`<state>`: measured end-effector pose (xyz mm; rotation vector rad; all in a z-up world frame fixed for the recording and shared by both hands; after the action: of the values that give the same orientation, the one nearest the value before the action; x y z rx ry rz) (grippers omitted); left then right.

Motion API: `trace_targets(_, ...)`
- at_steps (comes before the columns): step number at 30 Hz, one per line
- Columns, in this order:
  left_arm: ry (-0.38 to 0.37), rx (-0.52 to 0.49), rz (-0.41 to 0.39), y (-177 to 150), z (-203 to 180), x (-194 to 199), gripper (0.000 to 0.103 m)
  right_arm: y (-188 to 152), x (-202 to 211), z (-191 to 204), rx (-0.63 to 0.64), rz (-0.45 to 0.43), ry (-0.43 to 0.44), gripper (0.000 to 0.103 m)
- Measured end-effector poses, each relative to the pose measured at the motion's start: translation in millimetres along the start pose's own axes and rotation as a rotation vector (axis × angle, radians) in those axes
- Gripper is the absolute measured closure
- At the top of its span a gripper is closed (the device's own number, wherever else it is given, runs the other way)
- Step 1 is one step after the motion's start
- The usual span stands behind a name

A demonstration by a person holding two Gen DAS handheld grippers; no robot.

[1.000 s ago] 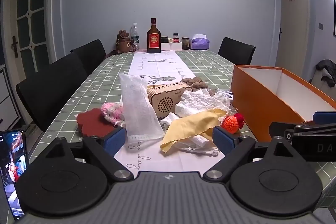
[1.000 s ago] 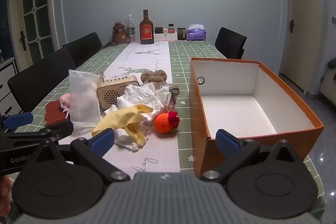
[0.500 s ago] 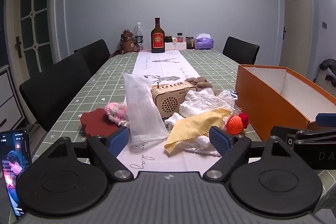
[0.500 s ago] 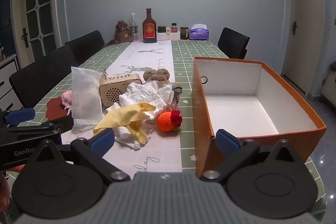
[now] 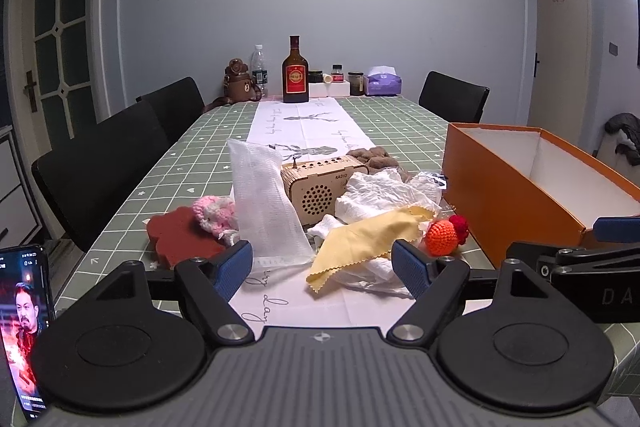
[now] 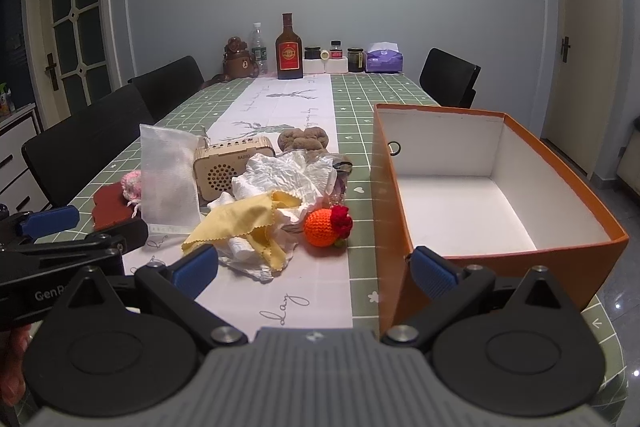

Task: Organize soft objects

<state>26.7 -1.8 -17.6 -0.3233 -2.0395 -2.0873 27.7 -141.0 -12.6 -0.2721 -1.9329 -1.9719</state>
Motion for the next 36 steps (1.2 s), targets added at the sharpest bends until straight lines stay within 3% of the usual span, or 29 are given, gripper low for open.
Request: trace_targets(36,0.000,0.008,0.011,0.3,0.3,0.9,0.011,-2.6,0.0,-2.0,-0.009,0.004,0.009,0.002)
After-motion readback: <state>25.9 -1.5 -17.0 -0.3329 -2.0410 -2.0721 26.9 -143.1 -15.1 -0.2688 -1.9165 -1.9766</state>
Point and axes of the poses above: each gripper's, at about its wrist camera, not at the fingertips, and x roughly against the way its jaws point, z to its left, y to its top, the point moved 3 cm from there along -x, roughly the way its jaws point, and after that the axes turned 10 degrees about -z, right-handed, at the moved point
